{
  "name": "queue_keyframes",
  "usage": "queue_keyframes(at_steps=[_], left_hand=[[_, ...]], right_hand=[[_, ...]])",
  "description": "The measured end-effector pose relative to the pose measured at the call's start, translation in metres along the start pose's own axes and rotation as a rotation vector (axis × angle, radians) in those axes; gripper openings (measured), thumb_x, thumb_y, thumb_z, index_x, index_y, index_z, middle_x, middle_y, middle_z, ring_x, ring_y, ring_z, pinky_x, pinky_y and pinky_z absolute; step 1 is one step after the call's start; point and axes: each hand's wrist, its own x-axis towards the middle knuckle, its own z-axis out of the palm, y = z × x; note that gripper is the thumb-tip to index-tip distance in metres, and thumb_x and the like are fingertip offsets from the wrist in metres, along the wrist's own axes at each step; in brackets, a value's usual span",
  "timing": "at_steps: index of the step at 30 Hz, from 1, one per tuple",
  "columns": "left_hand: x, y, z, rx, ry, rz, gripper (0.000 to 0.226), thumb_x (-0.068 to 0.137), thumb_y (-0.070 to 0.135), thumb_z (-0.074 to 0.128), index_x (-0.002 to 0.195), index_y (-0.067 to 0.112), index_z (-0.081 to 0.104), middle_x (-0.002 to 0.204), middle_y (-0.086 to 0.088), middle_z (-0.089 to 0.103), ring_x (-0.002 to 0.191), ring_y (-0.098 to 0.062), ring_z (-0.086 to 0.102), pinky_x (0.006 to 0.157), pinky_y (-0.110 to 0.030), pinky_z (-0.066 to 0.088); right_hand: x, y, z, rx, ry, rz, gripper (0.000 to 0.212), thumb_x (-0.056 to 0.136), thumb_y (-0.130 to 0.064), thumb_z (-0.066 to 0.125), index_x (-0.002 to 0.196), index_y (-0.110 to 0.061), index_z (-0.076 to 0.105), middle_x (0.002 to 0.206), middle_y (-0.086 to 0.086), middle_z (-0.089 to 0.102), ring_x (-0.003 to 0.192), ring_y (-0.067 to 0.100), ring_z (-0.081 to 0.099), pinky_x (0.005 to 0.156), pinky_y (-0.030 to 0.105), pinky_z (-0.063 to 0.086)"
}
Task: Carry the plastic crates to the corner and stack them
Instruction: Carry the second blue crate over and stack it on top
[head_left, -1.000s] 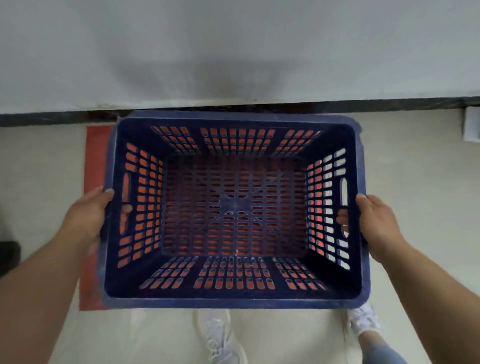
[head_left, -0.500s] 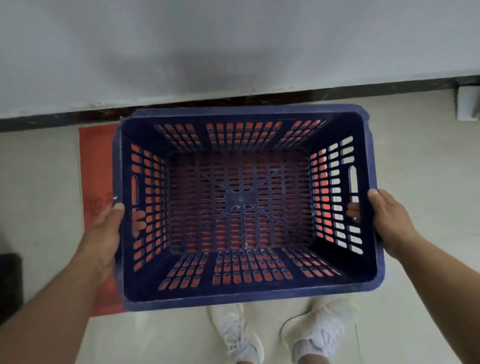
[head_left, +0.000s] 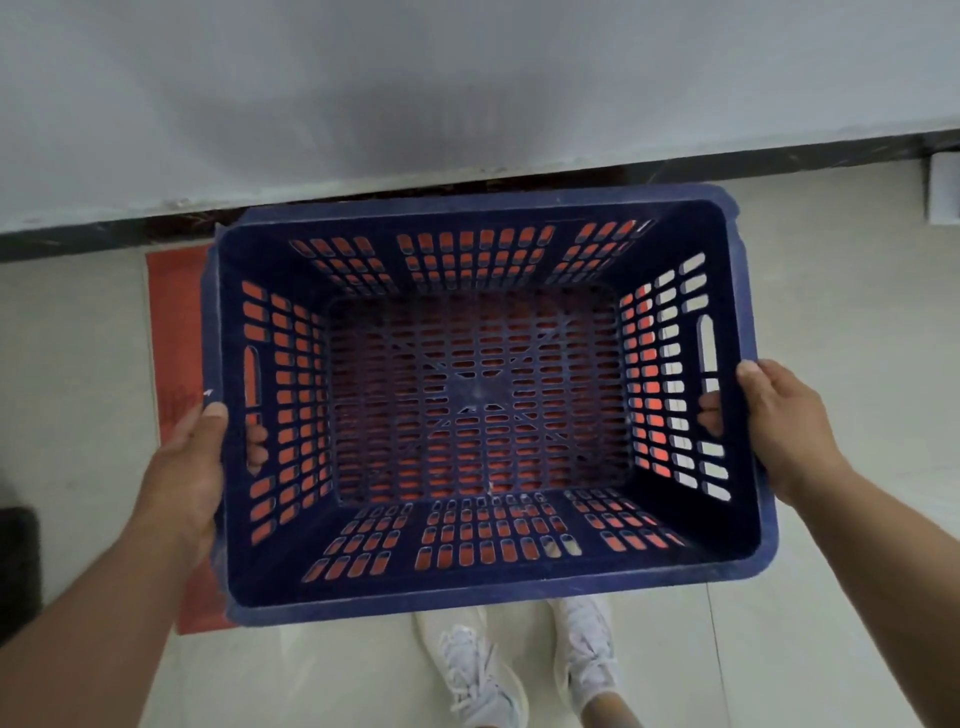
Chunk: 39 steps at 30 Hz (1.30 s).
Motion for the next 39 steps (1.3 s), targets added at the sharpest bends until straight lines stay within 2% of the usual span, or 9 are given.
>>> queue_keyframes(at_steps=[4,9,12,14,22,26,30,32,39], left_hand=[[0.004,-0.007,-0.005,-0.004,0.028,0.028,0.040,0.093,0.048,0.039,0.109,0.023,0.065,0.112,-0.020,0.068,0.104,-0.046,0.061,0.090,-0.062,0.049],[0.000,-0.003,0.000,-0.027,0.023,0.041,0.031,0.099,0.035,0.035,0.101,0.020,0.062,0.082,0.000,0.069,0.072,-0.015,0.062,0.079,-0.039,0.051],[0.001,-0.004,0.002,-0.044,0.021,0.043,0.029,0.100,0.035,0.034,0.099,0.028,0.061,0.092,-0.002,0.069,0.084,-0.015,0.066,0.078,-0.036,0.050],[0.003,-0.005,0.002,-0.029,0.023,0.036,0.029,0.100,0.037,0.034,0.097,0.030,0.062,0.094,-0.002,0.070,0.086,-0.017,0.066,0.078,-0.037,0.050],[0.000,0.003,-0.001,-0.085,0.063,0.030,0.027,0.101,0.031,0.035,0.095,0.020,0.059,0.081,-0.004,0.062,0.051,-0.009,0.057,0.064,-0.032,0.050],[-0.015,0.016,-0.016,-0.141,0.085,0.023,0.024,0.101,0.027,0.038,0.092,0.022,0.059,0.079,-0.006,0.060,0.044,-0.006,0.056,0.049,-0.018,0.052],[-0.051,0.029,-0.044,-0.205,0.111,-0.002,0.030,0.100,0.030,0.040,0.113,0.012,0.060,0.088,-0.014,0.064,0.072,-0.027,0.059,0.077,-0.043,0.052],[-0.072,0.041,-0.061,-0.225,0.121,-0.001,0.031,0.100,0.032,0.040,0.114,0.012,0.060,0.090,-0.016,0.065,0.075,-0.030,0.059,0.080,-0.048,0.051],[-0.158,0.094,-0.122,-0.286,0.185,0.035,0.024,0.101,0.026,0.039,0.096,0.018,0.061,0.076,-0.007,0.058,0.044,-0.007,0.054,0.047,-0.017,0.051]], right_hand=[[0.009,-0.001,0.006,0.034,-0.007,-0.062,0.026,0.100,-0.027,0.035,0.095,-0.013,0.057,0.086,0.015,0.066,0.069,0.028,0.061,0.073,0.041,0.053],[0.009,0.009,-0.008,0.155,-0.144,-0.063,0.025,0.099,-0.032,0.041,0.097,-0.015,0.060,0.092,0.013,0.071,0.081,0.025,0.072,0.075,0.033,0.060],[0.012,0.015,-0.009,0.179,-0.175,-0.044,0.032,0.092,-0.043,0.047,0.100,-0.015,0.062,0.092,0.014,0.074,0.083,0.024,0.072,0.078,0.033,0.059],[0.014,0.015,-0.009,0.151,-0.163,-0.060,0.028,0.099,-0.033,0.040,0.097,-0.016,0.062,0.089,0.012,0.072,0.072,0.018,0.069,0.072,0.028,0.059],[0.000,-0.002,-0.005,0.126,-0.104,-0.050,0.029,0.100,-0.021,0.037,0.098,-0.002,0.059,0.081,0.013,0.065,0.062,0.022,0.058,0.064,0.031,0.053],[-0.014,-0.029,-0.012,0.130,-0.114,-0.071,0.027,0.100,-0.017,0.038,0.098,0.001,0.059,0.079,0.015,0.064,0.062,0.024,0.057,0.058,0.025,0.055],[-0.039,-0.057,-0.025,0.107,-0.138,-0.103,0.029,0.100,-0.019,0.039,0.095,-0.001,0.061,0.082,0.017,0.066,0.065,0.026,0.059,0.064,0.032,0.052],[-0.056,-0.072,-0.033,0.102,-0.156,-0.124,0.029,0.100,-0.019,0.039,0.091,-0.003,0.061,0.082,0.018,0.066,0.066,0.028,0.059,0.067,0.035,0.051],[-0.119,-0.141,-0.074,0.089,-0.257,-0.201,0.029,0.099,-0.019,0.040,0.087,-0.004,0.061,0.082,0.018,0.066,0.061,0.024,0.062,0.059,0.030,0.057]])
